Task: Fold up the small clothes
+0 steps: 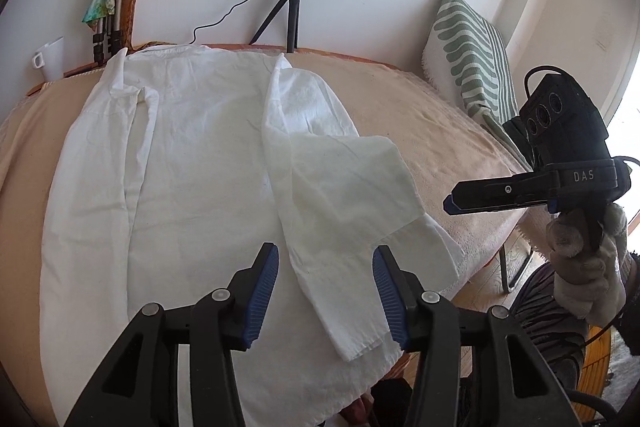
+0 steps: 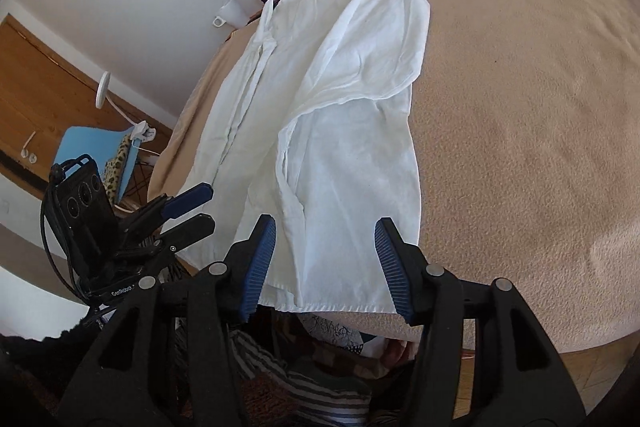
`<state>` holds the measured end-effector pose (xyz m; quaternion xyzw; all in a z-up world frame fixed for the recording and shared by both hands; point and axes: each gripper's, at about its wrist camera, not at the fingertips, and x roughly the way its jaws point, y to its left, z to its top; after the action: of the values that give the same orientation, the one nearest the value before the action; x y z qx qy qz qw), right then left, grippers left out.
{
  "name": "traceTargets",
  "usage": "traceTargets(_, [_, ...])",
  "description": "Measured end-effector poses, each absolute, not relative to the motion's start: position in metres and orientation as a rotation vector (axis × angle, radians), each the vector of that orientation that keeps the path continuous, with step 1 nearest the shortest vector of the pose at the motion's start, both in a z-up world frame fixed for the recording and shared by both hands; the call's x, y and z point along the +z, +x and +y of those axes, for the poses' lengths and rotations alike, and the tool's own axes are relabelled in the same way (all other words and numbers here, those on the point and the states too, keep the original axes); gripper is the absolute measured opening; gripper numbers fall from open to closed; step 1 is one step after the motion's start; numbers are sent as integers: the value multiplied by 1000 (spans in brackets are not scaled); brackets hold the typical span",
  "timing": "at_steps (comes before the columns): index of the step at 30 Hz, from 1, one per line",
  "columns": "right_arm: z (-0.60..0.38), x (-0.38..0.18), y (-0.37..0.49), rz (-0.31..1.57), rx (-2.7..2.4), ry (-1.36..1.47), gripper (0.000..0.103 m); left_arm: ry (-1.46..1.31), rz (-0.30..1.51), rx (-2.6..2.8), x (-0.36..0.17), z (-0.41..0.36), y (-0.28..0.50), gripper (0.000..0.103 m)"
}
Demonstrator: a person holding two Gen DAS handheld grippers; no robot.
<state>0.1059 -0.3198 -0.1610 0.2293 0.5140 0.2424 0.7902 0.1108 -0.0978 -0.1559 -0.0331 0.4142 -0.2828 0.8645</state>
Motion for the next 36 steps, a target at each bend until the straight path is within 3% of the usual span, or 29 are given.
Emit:
traceTargets(5, [-305,-167,112,1080,634,598,56,-125,951,-612,-176,-96,123,28])
traceTargets(7, [-291,-169,116,1084,628,539,56,-156,973,-620,-182,-95,127,9])
traceTargets(8, [-286,-173,120,1097,635,531,56,-167,976,-618,-183,-94,129,7])
traceTargets(9, [-282,-177,124,1113,641,530,42,-181,973,-614,-183,-93,129,1])
traceTargets(11, [-275,-185,129,1172,629,512,7,-212,966,-622,-178,-91,129,1])
traceTargets(19, [-309,-140,113,1143,610,549,6,-182,899,-664,-149,-99,114,0])
traceTargets(25, [-314,-197,126,1272,461,517,7,-116,970,-597,-180,-109,118,0])
traceTargets(30, [-318,-198,116,1306,475,494,9,-89,900,-590,-160,-108,107,0])
traceTargets(32, [-325,-195,110,1316,466,499,10,-73,859,-604,-148,-113,103,3])
traceTargets(33, [-330,-194,106,1311,459,500,10,-58,838,-618,-142,-118,99,9])
traceTargets(34, [-335,-193,102,1307,450,500,10,-36,821,-634,-138,-124,96,22])
traceTargets(36, [-345,-190,96,1281,412,498,10,5,802,-691,-132,-139,90,31])
